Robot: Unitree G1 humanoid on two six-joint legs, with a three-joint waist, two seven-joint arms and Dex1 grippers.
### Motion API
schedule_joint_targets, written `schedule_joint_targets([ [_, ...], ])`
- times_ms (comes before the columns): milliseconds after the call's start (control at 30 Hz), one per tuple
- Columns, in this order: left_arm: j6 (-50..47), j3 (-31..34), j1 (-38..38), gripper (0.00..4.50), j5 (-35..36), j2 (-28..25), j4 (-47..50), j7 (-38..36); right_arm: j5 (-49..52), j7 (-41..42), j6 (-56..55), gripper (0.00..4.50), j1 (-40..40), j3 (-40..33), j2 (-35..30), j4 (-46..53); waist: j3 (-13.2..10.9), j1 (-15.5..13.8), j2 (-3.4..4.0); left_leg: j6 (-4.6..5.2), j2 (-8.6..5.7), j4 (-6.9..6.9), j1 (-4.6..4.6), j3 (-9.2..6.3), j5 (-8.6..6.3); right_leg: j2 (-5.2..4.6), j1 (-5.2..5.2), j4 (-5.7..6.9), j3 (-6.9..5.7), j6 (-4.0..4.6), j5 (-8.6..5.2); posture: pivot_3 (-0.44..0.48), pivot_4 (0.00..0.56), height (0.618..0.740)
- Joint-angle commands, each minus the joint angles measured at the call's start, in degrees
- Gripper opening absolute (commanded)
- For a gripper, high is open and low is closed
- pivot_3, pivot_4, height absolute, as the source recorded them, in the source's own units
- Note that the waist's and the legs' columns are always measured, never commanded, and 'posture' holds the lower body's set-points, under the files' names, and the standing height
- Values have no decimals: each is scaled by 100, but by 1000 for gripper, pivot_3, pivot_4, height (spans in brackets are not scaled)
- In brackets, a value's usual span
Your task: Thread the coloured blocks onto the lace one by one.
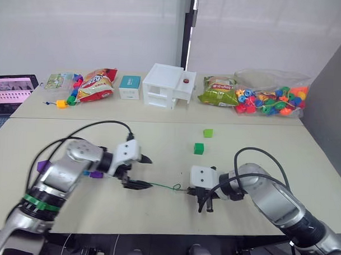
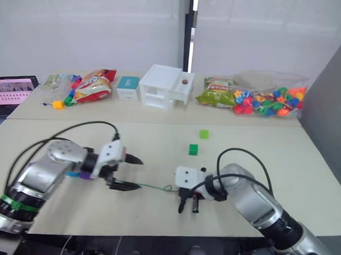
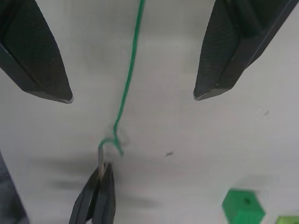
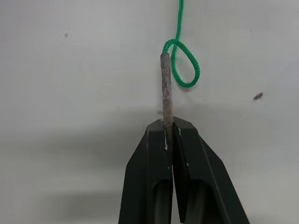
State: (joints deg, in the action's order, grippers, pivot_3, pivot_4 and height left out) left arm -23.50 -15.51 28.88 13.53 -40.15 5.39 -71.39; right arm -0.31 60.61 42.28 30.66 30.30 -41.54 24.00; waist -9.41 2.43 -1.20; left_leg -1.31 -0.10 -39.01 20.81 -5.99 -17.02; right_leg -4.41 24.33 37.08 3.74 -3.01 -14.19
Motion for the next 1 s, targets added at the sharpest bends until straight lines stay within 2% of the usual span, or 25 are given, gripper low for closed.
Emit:
schedule_joint_targets([
  [33, -24, -143, 95, 4334, -32, 308, 157, 219, -114, -61, 85, 0, 162, 73, 62, -27, 0, -1, 0, 0, 0, 0, 0, 0, 0, 0, 0, 0, 0, 0, 0, 0, 150, 740],
  [200, 230, -425, 46, 4334, -237, 715, 102, 440, -139, -49, 216, 0, 220, 118, 82, 29, 0, -6, 0, 0, -1, 0, -1, 0, 0, -1, -2, 0, 0, 1, 0, 0, 150, 740],
  [500, 678, -724, 58, 4334, -573, 1038, -146, 538, -83, -43, 479, 0, 292, 114, 80, 193, 0, -18, 0, -1, -2, -2, -1, 0, 1, -2, -3, -1, 0, 1, 1, 0, 150, 740],
  [600, 762, -751, 68, 3501, -631, 1073, -214, 518, -75, -45, 536, 0, 313, 121, 82, 217, 0, -17, 0, -1, -2, -2, -1, 0, 1, -2, -3, -1, 0, 1, 1, 0, 150, 740],
  [933, 923, -762, 140, 132, -802, 1189, -529, 579, -22, -54, 655, 0, 360, 101, 76, 263, 0, -18, 0, -1, -2, -2, -1, 0, 1, -2, -3, 0, 0, 1, 1, 0, 150, 740],
  [1000, 940, -764, 162, 26, -834, 1227, -580, 597, -2, -60, 680, 0, 362, 102, 75, 285, 0, -17, 0, -1, -2, -3, -1, 0, 1, -2, -2, 0, 0, 1, 1, 0, 150, 740],
])
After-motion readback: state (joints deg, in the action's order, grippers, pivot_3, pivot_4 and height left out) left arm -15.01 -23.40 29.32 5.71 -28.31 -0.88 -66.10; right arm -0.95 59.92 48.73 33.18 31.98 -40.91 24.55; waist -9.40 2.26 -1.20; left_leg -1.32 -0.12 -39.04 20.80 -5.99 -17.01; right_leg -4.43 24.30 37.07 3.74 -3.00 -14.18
